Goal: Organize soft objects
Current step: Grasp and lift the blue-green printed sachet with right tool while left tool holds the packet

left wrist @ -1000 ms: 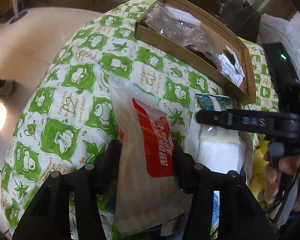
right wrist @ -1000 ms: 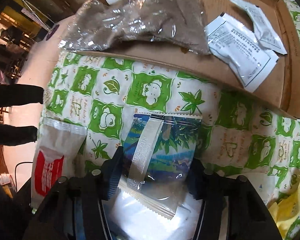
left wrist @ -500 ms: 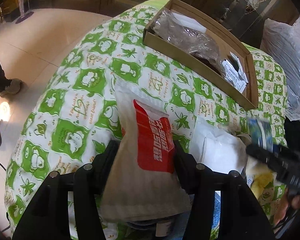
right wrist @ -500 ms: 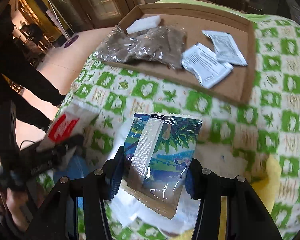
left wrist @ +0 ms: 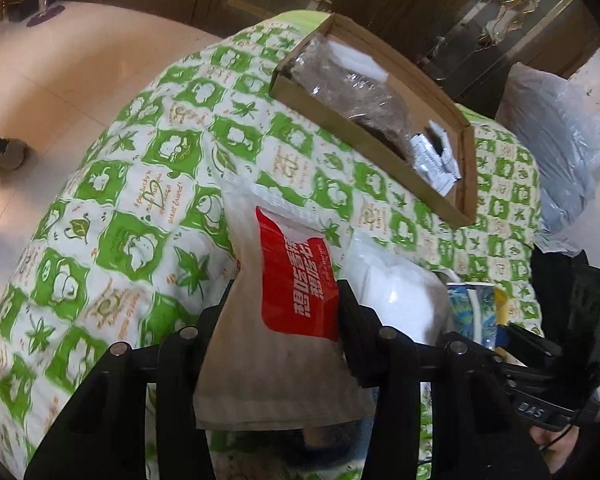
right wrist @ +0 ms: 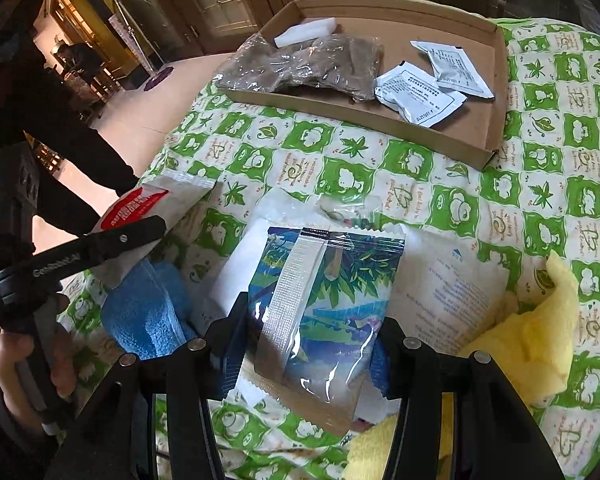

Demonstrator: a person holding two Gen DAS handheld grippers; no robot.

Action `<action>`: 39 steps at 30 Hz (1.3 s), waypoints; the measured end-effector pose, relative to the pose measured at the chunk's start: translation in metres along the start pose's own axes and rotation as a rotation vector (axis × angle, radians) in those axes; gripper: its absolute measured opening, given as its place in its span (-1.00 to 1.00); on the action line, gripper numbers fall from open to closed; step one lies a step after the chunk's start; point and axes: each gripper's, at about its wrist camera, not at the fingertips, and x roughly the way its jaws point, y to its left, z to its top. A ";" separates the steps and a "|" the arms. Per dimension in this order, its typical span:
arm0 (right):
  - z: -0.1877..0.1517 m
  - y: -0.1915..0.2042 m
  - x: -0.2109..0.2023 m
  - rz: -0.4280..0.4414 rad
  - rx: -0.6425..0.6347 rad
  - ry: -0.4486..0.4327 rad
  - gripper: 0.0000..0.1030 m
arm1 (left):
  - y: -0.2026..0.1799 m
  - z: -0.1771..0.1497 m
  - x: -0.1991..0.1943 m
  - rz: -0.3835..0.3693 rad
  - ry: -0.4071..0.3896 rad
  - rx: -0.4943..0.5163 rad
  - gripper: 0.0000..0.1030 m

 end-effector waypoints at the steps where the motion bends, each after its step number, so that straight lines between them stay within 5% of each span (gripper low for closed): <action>1: -0.001 0.000 -0.001 0.001 -0.001 -0.001 -0.02 | -0.002 -0.002 -0.004 -0.002 -0.009 0.007 -0.16; 26: -0.014 -0.022 -0.050 0.024 0.023 -0.106 -0.02 | -0.074 -0.012 -0.070 -0.031 -0.117 0.148 -0.16; 39: -0.010 -0.027 -0.043 0.029 0.038 -0.085 -0.02 | -0.092 -0.006 -0.052 -0.021 -0.077 0.201 -0.16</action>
